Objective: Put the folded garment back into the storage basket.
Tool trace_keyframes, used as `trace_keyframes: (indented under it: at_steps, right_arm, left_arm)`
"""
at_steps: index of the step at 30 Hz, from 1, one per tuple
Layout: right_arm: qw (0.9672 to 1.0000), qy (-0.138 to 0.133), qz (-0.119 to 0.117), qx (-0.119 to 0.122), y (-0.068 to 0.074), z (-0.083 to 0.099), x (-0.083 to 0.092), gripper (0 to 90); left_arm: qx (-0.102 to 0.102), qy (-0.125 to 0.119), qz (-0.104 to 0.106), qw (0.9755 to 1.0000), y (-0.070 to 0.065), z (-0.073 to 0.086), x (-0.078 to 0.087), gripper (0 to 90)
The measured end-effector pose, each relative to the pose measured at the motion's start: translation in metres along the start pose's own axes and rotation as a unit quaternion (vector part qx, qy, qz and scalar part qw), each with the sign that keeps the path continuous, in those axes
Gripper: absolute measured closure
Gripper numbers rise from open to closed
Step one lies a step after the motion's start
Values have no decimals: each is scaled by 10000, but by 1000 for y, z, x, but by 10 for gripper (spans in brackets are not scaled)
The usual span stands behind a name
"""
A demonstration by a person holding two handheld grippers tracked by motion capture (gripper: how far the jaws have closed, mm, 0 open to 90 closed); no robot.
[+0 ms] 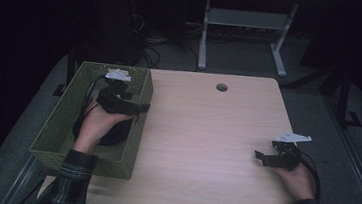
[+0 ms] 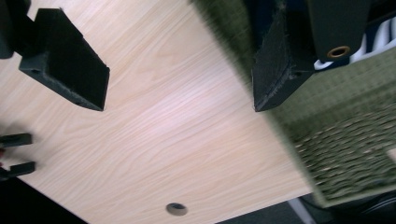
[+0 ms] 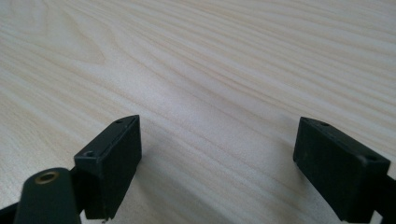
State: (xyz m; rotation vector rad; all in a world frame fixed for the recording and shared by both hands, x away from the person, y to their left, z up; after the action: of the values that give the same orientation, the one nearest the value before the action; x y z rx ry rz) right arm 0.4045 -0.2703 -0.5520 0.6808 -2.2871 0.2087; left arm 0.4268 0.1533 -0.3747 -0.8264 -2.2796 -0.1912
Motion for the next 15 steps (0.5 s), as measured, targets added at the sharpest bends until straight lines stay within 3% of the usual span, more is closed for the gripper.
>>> trace_keyframes:
  at_steps: [15]
  right_arm:
    - [10000, 5, -4, -2, 0, 0, 0, 148]
  left_arm:
    - [-179, -20, 384, 9991, -53, -1, -39, 183]
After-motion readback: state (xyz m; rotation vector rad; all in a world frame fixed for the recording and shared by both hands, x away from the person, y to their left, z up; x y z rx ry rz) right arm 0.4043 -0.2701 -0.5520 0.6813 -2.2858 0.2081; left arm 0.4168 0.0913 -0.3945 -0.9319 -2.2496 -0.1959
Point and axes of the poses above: each handheld gripper's, and its own axes: x roughly backward along the jaws, z roughly out of its underside, y roughly to its left, the point moved 10 cm from there along -x, roughly forward along the jaws, and after that the axes turned 1 degree about -z, right-handed, at the moved point
